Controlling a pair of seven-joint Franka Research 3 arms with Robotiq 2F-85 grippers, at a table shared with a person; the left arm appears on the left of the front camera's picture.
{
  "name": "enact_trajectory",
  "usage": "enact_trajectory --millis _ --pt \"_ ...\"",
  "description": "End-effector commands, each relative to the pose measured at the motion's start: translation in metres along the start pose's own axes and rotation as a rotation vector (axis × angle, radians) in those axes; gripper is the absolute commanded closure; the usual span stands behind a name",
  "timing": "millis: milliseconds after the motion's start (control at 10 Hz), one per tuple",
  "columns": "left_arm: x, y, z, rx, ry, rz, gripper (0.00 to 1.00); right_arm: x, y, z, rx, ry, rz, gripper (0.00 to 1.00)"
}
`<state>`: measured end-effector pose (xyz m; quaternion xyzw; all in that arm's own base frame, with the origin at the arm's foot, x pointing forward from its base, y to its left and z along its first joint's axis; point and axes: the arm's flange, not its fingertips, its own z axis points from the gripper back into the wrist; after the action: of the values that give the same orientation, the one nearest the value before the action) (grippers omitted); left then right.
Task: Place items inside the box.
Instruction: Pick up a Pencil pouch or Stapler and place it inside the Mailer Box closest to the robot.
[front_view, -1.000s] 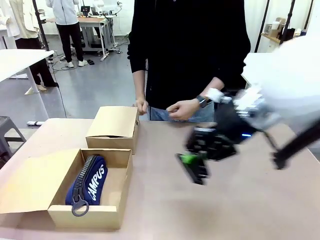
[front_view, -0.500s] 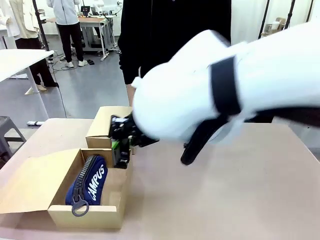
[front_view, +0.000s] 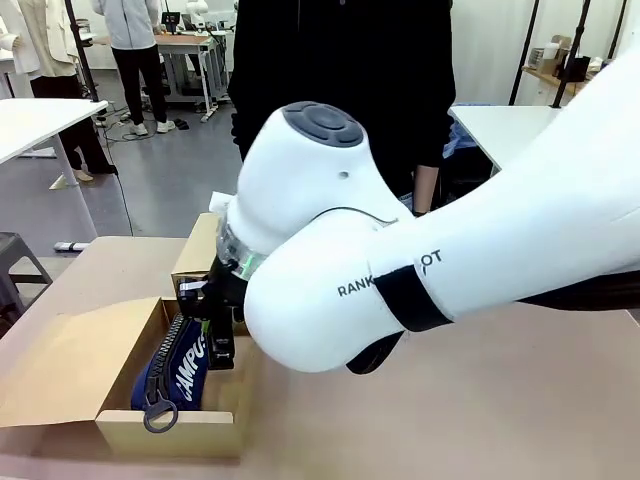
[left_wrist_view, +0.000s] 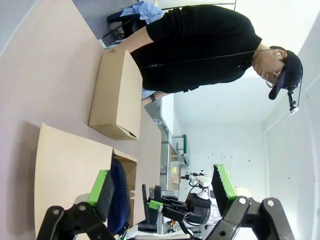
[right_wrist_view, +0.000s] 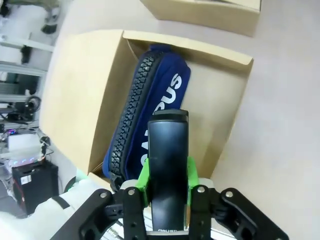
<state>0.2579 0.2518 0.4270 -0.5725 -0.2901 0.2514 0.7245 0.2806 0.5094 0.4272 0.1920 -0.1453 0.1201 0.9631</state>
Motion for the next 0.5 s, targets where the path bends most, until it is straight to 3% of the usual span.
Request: enact_trajectory --millis 0,400 --pt "0.000 0.000 -0.001 -0.029 -0.012 -0.018 0.00 0.009 0.039 -0.037 -0.057 0.012 -0.033 0.69" --pt "0.000 0.000 -0.001 -0.029 -0.012 -0.018 0.00 0.013 0.034 -0.049 -0.053 -0.006 -0.046 0.69"
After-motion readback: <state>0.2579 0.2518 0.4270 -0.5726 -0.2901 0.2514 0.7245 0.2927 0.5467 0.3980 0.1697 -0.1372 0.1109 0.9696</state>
